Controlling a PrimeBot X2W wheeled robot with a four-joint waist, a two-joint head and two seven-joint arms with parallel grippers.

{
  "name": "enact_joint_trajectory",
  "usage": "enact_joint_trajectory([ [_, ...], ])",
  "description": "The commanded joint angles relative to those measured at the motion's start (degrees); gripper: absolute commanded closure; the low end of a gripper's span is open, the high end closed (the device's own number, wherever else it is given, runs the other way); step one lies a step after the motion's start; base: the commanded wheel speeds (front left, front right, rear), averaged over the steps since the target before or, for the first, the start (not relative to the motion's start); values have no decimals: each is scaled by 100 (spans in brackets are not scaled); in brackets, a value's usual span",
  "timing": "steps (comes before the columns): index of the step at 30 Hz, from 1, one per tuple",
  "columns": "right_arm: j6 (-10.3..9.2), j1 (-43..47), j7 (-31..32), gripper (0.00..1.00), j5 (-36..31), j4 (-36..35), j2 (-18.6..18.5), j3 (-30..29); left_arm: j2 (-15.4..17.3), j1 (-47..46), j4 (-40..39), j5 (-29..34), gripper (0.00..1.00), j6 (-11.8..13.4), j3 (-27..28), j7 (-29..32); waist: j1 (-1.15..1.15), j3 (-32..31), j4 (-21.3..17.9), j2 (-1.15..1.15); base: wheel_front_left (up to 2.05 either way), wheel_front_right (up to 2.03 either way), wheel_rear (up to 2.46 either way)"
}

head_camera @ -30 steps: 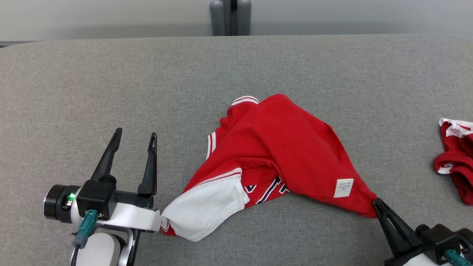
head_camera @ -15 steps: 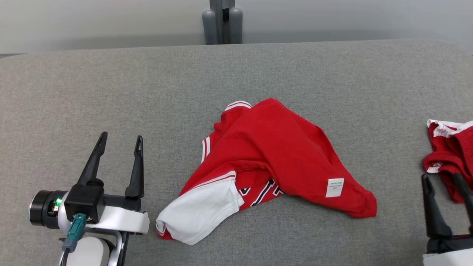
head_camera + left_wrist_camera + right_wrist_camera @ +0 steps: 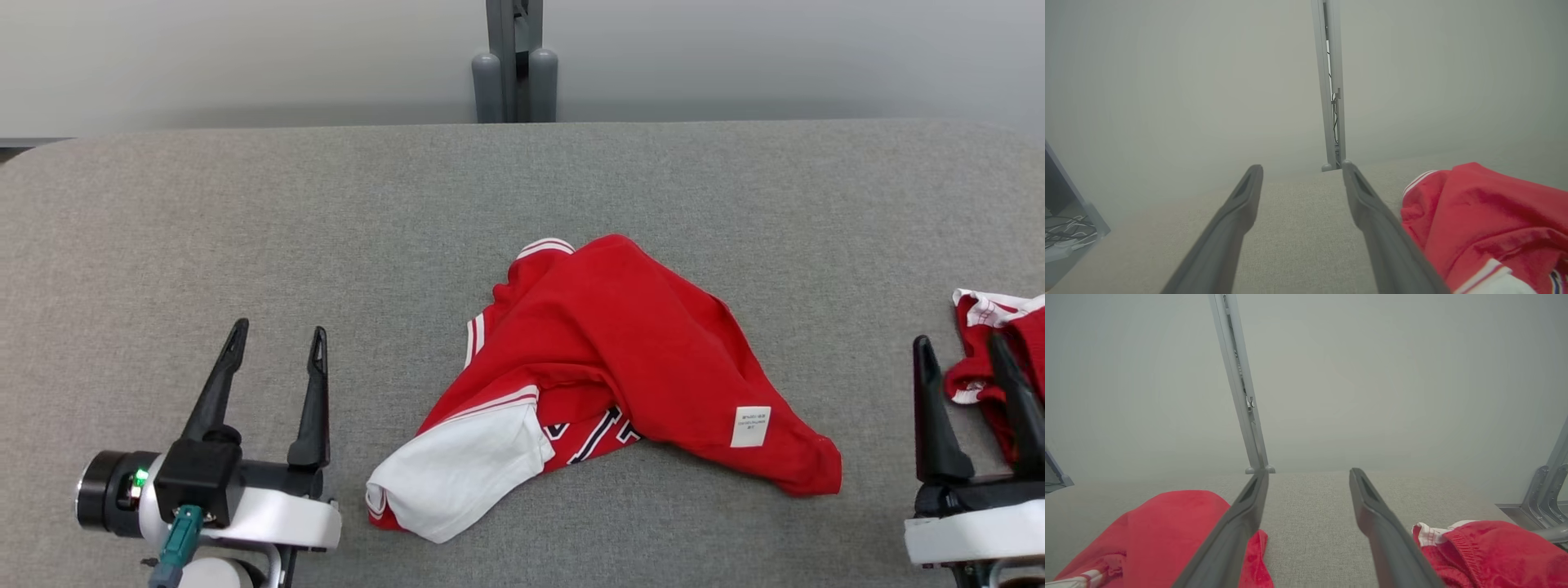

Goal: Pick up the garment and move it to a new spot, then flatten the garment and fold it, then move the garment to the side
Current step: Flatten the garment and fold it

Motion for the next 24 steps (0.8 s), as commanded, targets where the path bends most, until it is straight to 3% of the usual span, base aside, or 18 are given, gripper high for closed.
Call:
enact_joint_trajectory([
  [1, 3, 81, 49, 0, -47, -19, -11, 29, 8, 66, -48, -10, 0, 38, -3, 15, 0, -45, 35, 0, 0, 0, 0],
  [13, 3, 488, 285, 0, -316, 9, 200, 90, 36, 638, -276, -95, 0, 117, -104, 177, 0, -478, 66, 0, 0, 0, 0],
  [24, 3, 446, 321, 0, -306, 9, 248, 129, 88, 591, -360, -111, 0, 47, -256, 386, 0, -429, 29, 0, 0, 0, 0],
])
